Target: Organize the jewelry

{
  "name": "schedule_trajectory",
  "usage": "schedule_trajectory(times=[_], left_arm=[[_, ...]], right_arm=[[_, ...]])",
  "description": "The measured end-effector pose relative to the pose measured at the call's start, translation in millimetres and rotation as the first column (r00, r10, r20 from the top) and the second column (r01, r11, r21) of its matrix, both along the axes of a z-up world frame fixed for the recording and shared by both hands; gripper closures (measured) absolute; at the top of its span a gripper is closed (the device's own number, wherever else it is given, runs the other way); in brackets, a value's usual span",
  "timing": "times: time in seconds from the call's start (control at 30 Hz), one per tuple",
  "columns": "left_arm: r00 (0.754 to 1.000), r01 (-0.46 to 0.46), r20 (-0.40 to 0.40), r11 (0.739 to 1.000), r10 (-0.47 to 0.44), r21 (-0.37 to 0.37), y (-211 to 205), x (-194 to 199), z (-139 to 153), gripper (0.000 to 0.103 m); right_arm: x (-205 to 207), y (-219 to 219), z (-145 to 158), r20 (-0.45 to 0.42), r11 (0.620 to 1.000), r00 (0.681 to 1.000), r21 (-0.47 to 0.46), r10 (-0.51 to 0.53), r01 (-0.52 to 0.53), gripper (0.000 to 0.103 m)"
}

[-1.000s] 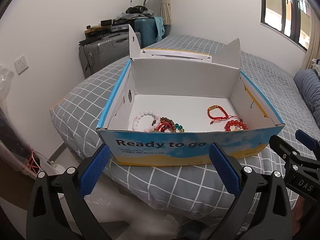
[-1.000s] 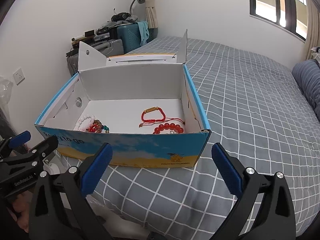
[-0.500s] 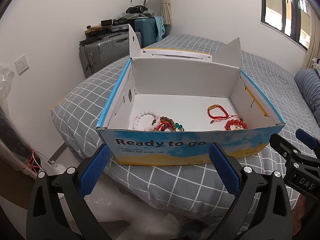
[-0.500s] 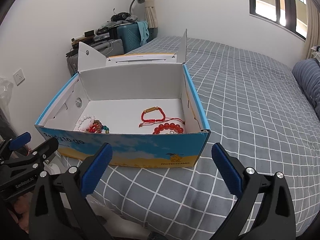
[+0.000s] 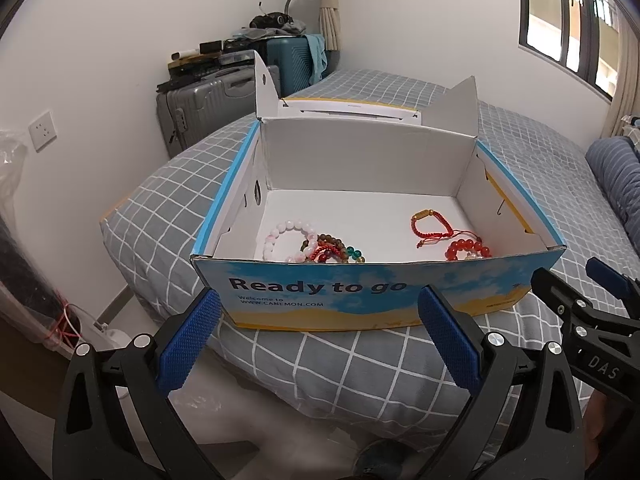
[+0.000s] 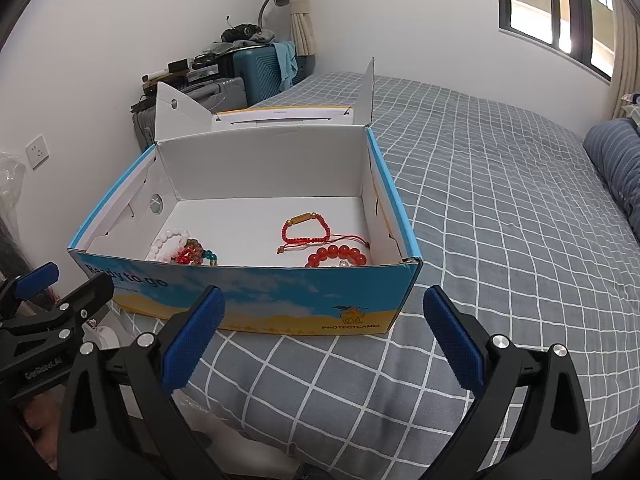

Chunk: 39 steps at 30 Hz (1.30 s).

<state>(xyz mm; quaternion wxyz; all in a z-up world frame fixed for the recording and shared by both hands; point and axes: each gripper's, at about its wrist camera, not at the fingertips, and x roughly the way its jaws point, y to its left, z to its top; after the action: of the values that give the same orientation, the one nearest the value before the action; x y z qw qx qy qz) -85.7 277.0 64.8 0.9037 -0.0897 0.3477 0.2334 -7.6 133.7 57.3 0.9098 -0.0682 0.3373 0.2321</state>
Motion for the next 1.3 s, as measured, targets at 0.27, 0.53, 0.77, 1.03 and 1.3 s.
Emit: schedule_trajectory(times=[0.27, 0.53, 0.77, 1.03, 1.3], left_arm=[[1.000, 0.002, 0.008, 1.000, -0.002, -0.018, 0.6, -0.8, 2.6, 0.006], [1.000, 0.005, -0.007, 1.000, -0.005, -0.025, 0.9, 3.3, 1.9, 0.006], [1.000, 0.009, -0.021, 1.000, -0.009, -0.020, -1.1, 4.8, 0.6, 0.006], [1.000, -0.001, -0.009, 1.000, 0.001, -0.024, -1.5, 2.3, 1.6, 0.006], [1.000, 0.002, -0.011, 0.999, -0.002, -0.046, 1.6, 2.2, -1.1, 0.006]], right_arm=[[-0.8, -0.9, -1.7, -0.003, 1.000, 1.000, -0.002, 0.003, -0.003, 0.008], [-1.6, 0.1, -1.0, -0.006, 1.000, 1.000, -0.009, 0.005, -0.005, 0.008], [0.2, 1.1, 0.2, -0.008, 1.000, 1.000, -0.011, 0.005, -0.005, 0.008], [0.8, 1.4, -0.2, -0.011, 1.000, 1.000, -0.009, 0.006, -0.006, 0.008], [-0.4, 3.1, 0.6, -0.010, 1.000, 1.000, -0.010, 0.004, -0.004, 0.008]])
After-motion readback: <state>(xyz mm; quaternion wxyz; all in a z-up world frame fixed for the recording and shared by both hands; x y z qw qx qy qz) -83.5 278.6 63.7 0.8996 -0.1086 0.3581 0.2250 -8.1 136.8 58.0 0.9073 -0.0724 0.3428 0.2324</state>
